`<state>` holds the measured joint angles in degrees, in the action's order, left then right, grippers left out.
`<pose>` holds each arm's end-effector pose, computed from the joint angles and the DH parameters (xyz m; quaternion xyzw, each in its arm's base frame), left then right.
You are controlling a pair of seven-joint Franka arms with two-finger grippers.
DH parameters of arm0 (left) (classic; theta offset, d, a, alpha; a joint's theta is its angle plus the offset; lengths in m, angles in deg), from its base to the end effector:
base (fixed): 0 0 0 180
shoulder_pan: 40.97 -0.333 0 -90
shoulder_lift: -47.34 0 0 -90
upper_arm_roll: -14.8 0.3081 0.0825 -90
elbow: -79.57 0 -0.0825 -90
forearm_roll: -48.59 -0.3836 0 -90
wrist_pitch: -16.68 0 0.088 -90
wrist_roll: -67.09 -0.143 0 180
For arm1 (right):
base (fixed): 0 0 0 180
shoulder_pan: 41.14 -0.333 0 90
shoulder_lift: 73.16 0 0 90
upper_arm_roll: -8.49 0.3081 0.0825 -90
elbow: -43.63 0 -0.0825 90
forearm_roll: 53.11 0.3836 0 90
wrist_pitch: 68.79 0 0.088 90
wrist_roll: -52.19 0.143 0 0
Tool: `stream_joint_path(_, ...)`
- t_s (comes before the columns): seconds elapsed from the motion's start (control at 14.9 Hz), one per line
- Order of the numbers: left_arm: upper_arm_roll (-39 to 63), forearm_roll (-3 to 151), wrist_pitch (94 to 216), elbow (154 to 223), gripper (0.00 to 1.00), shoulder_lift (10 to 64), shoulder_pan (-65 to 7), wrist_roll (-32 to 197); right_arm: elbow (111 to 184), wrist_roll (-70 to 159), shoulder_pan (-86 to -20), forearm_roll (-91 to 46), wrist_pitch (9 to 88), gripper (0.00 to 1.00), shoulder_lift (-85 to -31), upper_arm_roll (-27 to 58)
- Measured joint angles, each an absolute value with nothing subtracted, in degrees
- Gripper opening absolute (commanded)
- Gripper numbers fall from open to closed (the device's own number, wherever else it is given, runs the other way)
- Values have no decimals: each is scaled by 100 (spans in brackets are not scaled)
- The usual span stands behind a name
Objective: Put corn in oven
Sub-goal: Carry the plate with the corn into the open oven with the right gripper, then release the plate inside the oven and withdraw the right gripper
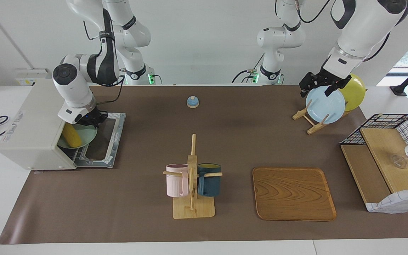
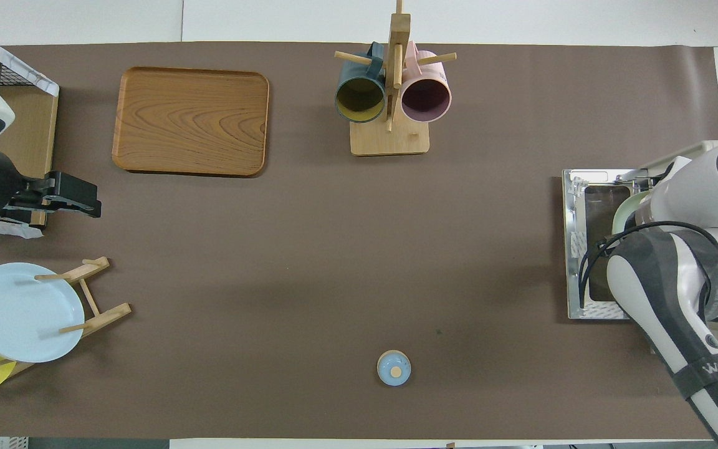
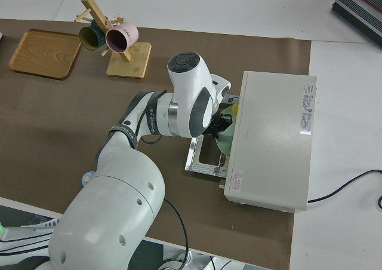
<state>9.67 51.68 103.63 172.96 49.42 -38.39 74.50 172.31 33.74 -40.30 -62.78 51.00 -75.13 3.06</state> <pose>0.5276 -0.0802 0.5684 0.9989 -0.0029 -0.0411 0.0201 0.4951 -0.0679 0.3288 0.9842 0.1516 -0.0735 0.0544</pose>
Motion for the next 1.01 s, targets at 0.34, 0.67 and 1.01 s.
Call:
stream_joint_path(0.34,968,5167,10363,17296,100,4943,-3840,7450,17272,3373,-4027,-6291,5109,21,-7545,325)
stream_joint_path(0.67,968,5166,10363,17296,100,4943,-3840,7450,17250,3360,-4042,-6309,5149,28,-7516,337)
stream_joint_path(1.01,968,5166,10363,17296,100,4943,-3840,7450,16941,3548,-4322,-6302,4969,5,-7467,371)
